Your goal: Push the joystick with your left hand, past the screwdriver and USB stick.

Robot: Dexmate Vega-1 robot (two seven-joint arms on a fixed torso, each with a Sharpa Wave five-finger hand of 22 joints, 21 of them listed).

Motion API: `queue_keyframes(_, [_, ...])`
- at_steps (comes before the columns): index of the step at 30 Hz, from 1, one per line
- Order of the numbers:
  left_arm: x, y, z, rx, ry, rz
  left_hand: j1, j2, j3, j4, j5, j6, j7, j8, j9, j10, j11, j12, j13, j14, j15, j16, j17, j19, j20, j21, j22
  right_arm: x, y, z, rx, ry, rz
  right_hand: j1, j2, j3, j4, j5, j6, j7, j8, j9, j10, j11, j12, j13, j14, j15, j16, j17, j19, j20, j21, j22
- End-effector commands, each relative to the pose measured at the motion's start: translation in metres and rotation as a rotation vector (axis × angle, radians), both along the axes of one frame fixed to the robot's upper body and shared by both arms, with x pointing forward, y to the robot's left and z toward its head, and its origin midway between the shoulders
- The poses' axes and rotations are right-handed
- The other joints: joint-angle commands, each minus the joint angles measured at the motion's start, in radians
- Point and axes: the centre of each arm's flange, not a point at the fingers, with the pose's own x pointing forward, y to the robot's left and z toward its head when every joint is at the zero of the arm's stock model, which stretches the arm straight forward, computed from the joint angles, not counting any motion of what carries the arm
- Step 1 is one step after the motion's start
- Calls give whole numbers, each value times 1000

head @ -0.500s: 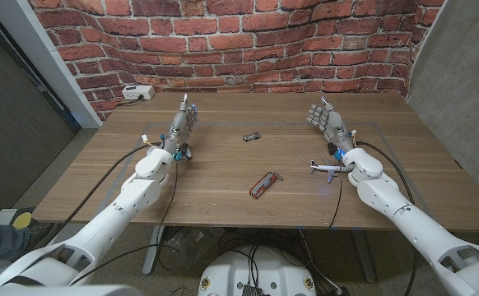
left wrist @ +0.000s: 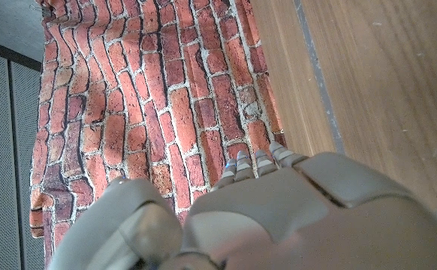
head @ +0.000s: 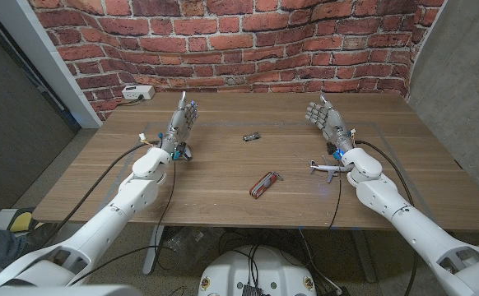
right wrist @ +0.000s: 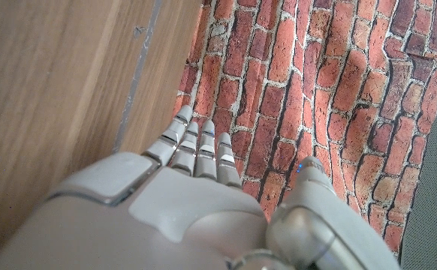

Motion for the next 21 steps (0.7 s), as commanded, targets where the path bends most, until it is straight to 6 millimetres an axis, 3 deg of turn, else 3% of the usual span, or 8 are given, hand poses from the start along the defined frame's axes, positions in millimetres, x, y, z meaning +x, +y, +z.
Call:
queue_keyframes(1, [-16, 6, 0, 19, -24, 17, 11, 3, -8, -2, 4, 18, 5, 10, 2, 14, 1, 13, 4, 12, 1, 7, 4, 3, 4, 11, 3, 1, 6, 2, -5, -15, 12, 7, 1, 7, 1, 6, 9, -3, 5, 4, 9, 3, 6, 2, 10, -1, 4, 3, 13, 0, 0, 4])
queue_keyframes(11, [-35, 16, -2, -1, -55, 67, 25, 13, -10, -6, -1, 69, 2, 23, 2, 69, 4, 30, 4, 65, -6, 19, 4, 38, 9, 22, 3, 2, 2, 9, -27, -30, 0, 6, 2, 7, 0, 6, 15, -7, 7, 3, 15, 0, 7, 2, 15, -2, 6, 3, 16, 0, -3, 4])
queue_keyframes(21, [-35, 34, -3, 54, -70, -11, 36, 16, -16, -10, -7, 117, 4, 32, 2, 120, 9, 42, 4, 118, 0, 27, 3, 81, 18, 34, 1, -4, 2, 15, -44, -41, -1, 5, 2, 6, 0, 6, 21, -11, 10, 3, 25, -2, 10, 2, 21, -6, 8, 3, 22, -2, -5, 4])
